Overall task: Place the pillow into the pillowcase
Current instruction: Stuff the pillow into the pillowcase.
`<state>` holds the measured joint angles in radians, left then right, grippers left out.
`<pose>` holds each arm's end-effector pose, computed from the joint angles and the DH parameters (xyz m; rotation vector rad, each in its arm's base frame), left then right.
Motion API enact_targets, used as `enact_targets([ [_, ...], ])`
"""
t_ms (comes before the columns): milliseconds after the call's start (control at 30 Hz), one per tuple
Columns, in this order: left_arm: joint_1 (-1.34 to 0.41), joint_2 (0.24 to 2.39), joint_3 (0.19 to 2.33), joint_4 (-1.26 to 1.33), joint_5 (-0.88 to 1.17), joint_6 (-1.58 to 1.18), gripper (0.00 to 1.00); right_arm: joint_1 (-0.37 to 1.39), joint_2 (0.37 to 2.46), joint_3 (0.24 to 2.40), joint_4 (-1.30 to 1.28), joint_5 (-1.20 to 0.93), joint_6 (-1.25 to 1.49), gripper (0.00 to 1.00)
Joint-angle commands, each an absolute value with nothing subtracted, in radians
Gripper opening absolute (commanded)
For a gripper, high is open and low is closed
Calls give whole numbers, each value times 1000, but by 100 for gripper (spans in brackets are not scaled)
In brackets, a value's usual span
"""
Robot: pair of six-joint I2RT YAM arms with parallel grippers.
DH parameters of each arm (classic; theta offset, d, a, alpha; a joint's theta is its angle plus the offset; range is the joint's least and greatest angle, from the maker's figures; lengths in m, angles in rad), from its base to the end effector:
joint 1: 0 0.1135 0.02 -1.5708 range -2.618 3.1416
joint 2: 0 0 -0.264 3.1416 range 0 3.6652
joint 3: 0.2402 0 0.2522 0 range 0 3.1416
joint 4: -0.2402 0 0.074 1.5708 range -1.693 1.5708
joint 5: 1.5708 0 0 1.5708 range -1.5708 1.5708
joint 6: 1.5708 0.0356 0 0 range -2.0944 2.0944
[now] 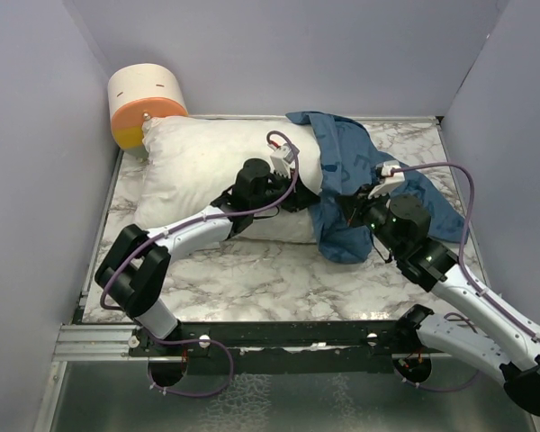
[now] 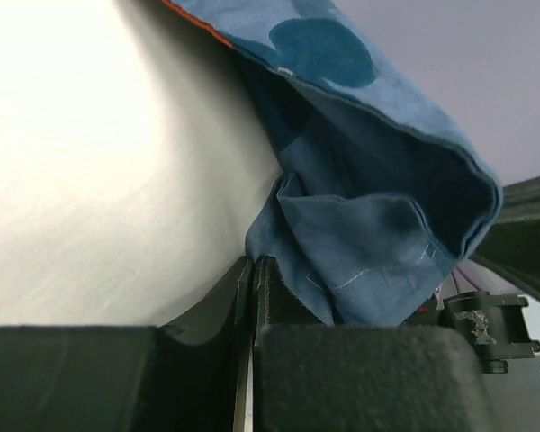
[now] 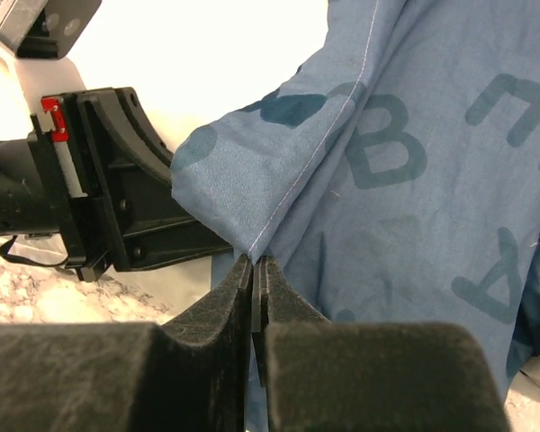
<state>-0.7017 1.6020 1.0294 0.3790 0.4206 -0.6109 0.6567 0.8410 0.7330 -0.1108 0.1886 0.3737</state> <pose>0.2741 -0.2507 0.2746 0.4231 1.8984 -1.2859 0.1628 0.1170 0.3199 -0.1198 1.8179 0.5684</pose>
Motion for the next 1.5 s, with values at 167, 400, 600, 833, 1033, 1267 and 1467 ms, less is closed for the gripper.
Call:
enact_targets([
  [167,-706,1134,768,210,128,-553,0,647,796,727,-141,252,366,27],
  [400,-711,648,503,-151,-189,-811,0,643,837,725,-119,189,368,51],
  [600,-712,443,463,-306,8,-859,0,642,860,732,-76,54,350,72],
  [833,-712,457,690,-597,-195,-684,70,644,1033,854,-85,-264,337,88],
  [1033,-712,629,839,-531,-425,-401,85,656,1114,918,-104,-238,391,88],
  [1267,-553,873,1031,-394,-382,-209,95,698,1213,1033,-177,-111,415,88],
  [1467,-36,1007,1049,-273,112,-307,97,729,1269,1107,-219,-24,419,88],
])
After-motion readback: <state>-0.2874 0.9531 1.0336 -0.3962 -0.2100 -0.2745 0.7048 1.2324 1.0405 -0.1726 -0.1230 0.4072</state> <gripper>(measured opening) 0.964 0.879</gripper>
